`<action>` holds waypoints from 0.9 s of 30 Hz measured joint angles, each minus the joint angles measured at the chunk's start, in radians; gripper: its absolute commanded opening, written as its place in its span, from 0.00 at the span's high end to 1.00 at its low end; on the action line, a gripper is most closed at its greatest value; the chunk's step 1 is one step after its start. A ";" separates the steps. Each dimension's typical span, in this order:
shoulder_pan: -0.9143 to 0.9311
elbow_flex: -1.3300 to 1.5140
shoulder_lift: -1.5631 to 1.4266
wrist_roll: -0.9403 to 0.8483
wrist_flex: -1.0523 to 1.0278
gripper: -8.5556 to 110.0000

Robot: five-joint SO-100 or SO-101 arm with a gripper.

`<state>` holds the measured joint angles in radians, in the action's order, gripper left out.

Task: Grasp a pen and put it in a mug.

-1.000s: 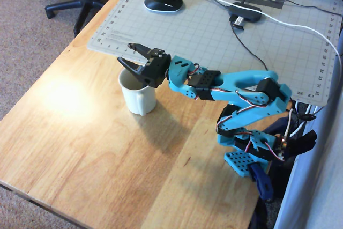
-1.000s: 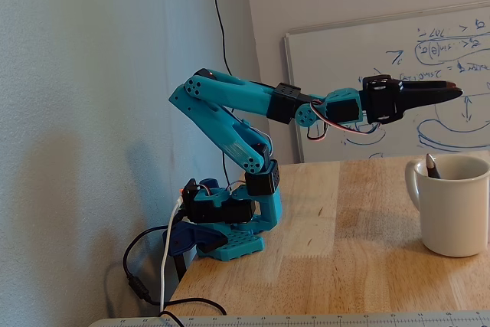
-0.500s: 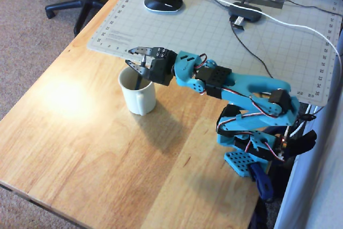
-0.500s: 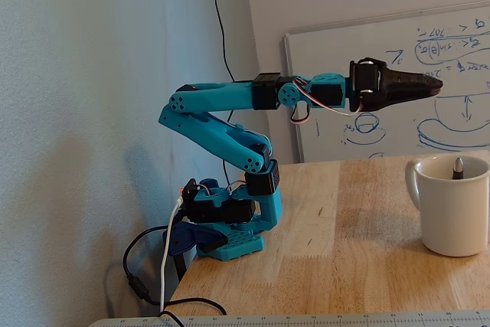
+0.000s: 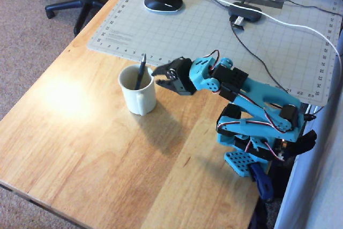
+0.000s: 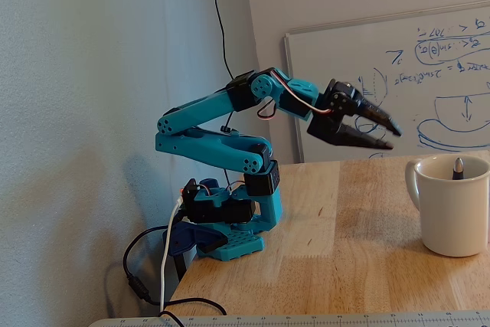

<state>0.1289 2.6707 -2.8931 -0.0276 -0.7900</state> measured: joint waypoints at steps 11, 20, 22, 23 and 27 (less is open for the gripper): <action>0.000 0.110 -0.249 -0.035 -0.376 0.86; 0.000 0.319 -0.425 -0.035 -0.390 0.86; 0.000 0.350 -0.430 -0.035 -0.390 0.86; 0.000 0.362 -0.431 -0.035 -0.390 0.86; 0.000 0.397 -0.431 -0.035 -0.390 0.86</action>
<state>0.1289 3.0680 -3.3241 -0.0629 -1.1796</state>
